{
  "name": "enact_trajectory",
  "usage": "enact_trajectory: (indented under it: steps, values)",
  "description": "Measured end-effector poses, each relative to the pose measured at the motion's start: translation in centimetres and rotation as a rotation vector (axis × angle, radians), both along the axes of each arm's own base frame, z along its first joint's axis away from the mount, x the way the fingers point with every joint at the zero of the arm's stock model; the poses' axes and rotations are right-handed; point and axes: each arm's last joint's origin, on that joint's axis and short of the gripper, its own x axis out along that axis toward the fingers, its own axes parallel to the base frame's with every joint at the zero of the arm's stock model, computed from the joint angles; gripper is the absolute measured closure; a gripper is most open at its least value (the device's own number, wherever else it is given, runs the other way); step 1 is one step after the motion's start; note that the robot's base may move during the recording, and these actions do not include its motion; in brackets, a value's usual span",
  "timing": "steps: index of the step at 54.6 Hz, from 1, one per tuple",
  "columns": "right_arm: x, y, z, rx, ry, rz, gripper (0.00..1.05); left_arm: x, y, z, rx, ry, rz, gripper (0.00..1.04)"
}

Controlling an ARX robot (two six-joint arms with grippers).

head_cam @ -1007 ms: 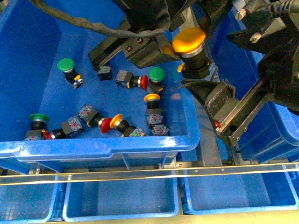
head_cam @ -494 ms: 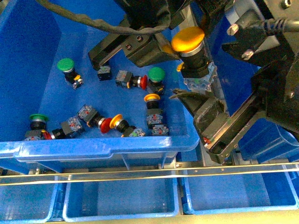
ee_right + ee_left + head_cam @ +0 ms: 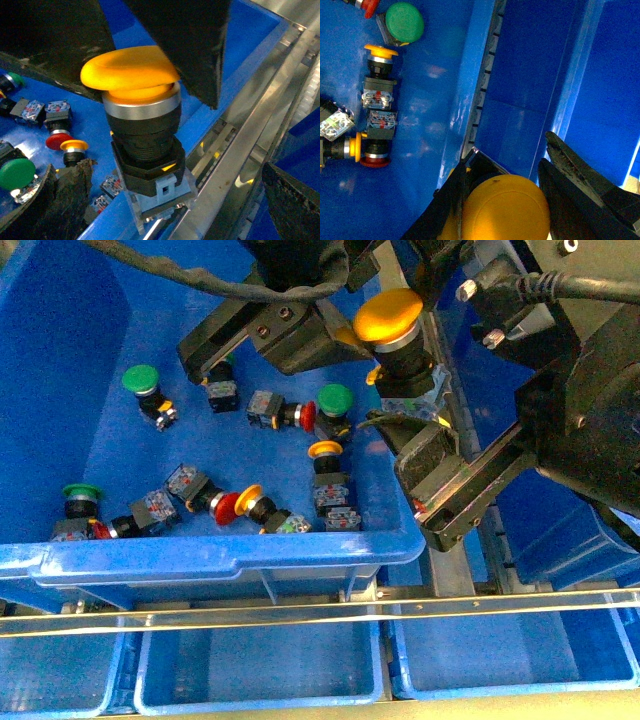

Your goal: Pick red and yellow buttons and place in box

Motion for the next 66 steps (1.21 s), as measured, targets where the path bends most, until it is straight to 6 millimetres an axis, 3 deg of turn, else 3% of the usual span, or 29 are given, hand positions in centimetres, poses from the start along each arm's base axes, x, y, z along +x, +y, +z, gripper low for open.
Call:
enact_trajectory:
  steps: [7, 16, 25, 56, 66]
  values:
    - [0.15, -0.11, 0.07, 0.001, -0.002, -0.005, 0.21, -0.01, 0.05, -0.04, 0.002, 0.005, 0.004, 0.71]
    - [0.15, -0.06, 0.07, 0.005, 0.002, 0.012, 0.53, -0.02, 0.05, 0.04, -0.003, 0.006, 0.007, 0.71]
    - [0.11, -0.03, 0.06, 0.007, 0.003, 0.027, 0.72, 0.0, 0.05, 0.07, 0.004, -0.002, 0.001, 0.71]
    - [0.19, -0.36, 0.07, 0.011, -0.002, 0.021, 0.76, 0.13, 0.03, 0.25, 0.025, -0.045, -0.022, 0.71]
    - [0.28, -0.53, 0.16, 0.01, -0.009, 0.002, 0.78, 0.26, -0.04, 0.42, 0.011, -0.062, -0.015, 0.43]
